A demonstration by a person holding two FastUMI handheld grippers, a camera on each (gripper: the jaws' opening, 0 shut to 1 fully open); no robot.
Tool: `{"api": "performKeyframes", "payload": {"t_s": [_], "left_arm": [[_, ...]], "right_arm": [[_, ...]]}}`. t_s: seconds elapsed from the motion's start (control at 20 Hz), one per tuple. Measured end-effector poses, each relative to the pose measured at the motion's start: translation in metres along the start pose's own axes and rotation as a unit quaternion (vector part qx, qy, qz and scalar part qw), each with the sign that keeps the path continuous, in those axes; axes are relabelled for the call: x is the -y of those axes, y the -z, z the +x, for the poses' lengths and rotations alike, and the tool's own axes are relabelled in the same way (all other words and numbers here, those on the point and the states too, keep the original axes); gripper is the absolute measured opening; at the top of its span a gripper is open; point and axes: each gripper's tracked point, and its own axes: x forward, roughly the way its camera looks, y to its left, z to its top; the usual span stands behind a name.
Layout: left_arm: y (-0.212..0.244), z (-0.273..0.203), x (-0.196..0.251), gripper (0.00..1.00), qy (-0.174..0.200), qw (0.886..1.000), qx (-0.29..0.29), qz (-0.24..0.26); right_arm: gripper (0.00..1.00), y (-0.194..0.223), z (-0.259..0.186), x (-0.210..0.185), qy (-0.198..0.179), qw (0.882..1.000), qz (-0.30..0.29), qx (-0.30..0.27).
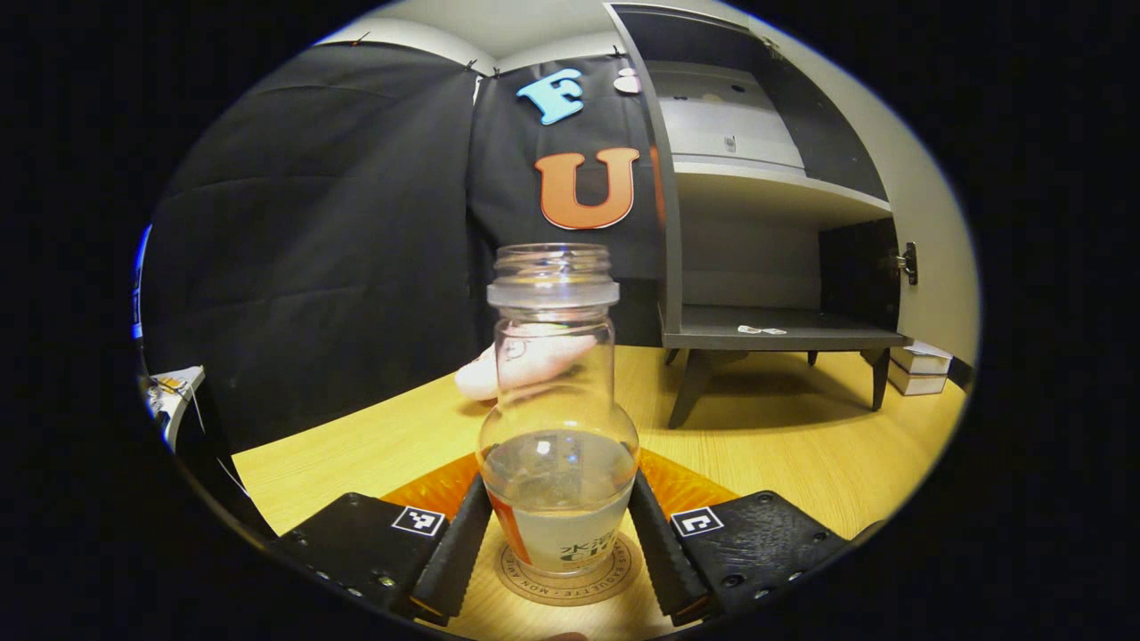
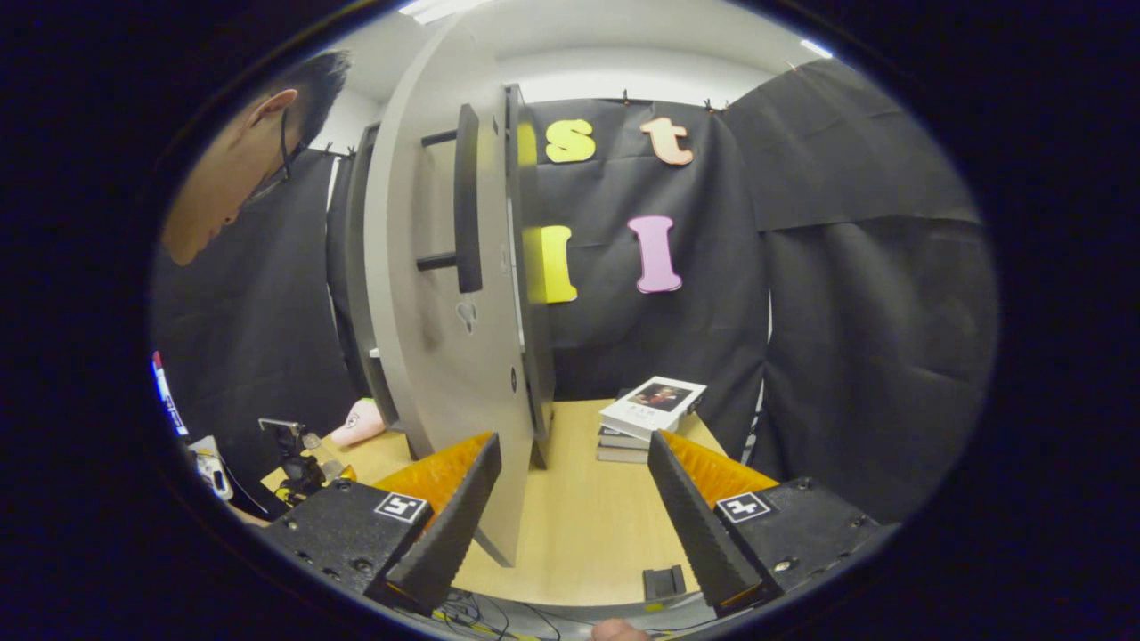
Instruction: Open the cabinet door with the right hand, grasp the bottle in the cabinet with the left hand and place it on the coaster, then close the cabinet door with the right hand.
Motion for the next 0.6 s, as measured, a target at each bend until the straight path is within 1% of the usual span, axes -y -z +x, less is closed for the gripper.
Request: {"api": "performKeyframes", "payload": {"t_s": [0.2,0.25,0.3,0.4,0.5,0.55,0.6], "left_arm": [[0.001,0.001,0.007,0.78,0.006,1.000,-0.004,-0.006],[0.002,0.002,0.006,0.80,0.006,1.000,-0.005,-0.007],[0.003,0.003,0.007,0.85,0.009,1.000,-0.004,-0.009],[0.004,0.002,0.004,0.86,0.006,1.000,-0.005,-0.018],[-0.002,0.001,0.000,0.90,0.003,1.000,0.010,-0.025],[-0.006,0.001,0.000,0.91,0.002,1.000,0.018,-0.023],[-0.010,0.001,0.001,1.00,0.004,1.000,0.022,-0.018]], "right_arm": [[1.00,0.003,0.000,0.000,0.000,1.000,-0.007,-0.008],[1.00,0.005,0.001,0.000,-0.001,1.000,-0.015,-0.013],[1.00,0.009,0.001,-0.001,-0.002,1.000,-0.021,-0.021],[1.00,0.009,0.003,-0.004,-0.006,1.000,-0.016,-0.020],[1.00,0.009,0.005,-0.003,-0.004,1.000,-0.010,-0.016],[1.00,0.010,0.006,-0.002,-0.004,1.000,-0.008,-0.017],[1.00,0.012,0.009,-0.004,-0.007,1.000,-0.006,-0.019]]}}
